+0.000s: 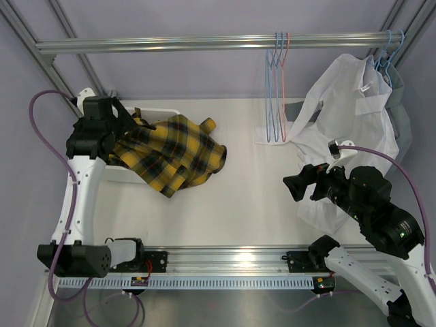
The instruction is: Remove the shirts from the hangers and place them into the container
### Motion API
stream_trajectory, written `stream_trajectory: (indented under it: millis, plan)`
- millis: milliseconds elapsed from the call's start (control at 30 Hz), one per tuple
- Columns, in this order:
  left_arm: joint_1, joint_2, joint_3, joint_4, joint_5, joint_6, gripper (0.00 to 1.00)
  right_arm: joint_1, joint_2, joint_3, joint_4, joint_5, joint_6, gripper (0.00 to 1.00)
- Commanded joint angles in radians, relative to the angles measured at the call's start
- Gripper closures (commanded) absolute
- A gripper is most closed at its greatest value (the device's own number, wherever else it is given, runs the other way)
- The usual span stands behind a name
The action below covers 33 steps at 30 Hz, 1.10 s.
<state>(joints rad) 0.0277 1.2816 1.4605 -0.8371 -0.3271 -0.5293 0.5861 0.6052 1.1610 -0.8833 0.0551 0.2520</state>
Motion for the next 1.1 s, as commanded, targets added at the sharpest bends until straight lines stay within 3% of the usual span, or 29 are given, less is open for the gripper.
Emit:
stream_trajectory:
  millis: [0, 167, 333, 433, 733, 1067]
  plan:
    - [-0.089, -0.102, -0.057, -0.054, -0.047, -0.063, 0.01, -0.002, 0.008, 0.006, 0.046, -0.044, -0.043, 0.01]
    - [-0.354, -0.249, -0.218, -0.111, -0.111, -0.239, 0.01, -0.002, 0.002, -0.009, 0.052, -0.086, -0.059, 0.01]
    - [-0.657, -0.277, -0.316, -0.215, -0.269, -0.504, 0.01, -0.002, -0.015, -0.030, 0.050, -0.118, -0.063, 0.00]
    - [-0.757, -0.234, -0.356, -0.203, -0.291, -0.593, 0.01, -0.003, -0.027, -0.037, 0.052, -0.126, -0.069, 0.01]
    - [-0.802, 0.022, -0.358, -0.086, -0.361, -0.682, 0.01, -0.003, -0.054, -0.026, 0.017, -0.147, -0.085, 0.01]
    - [-0.779, 0.156, -0.310, -0.120, -0.478, -0.784, 0.01, -0.003, -0.085, -0.030, -0.011, -0.149, -0.100, 0.01]
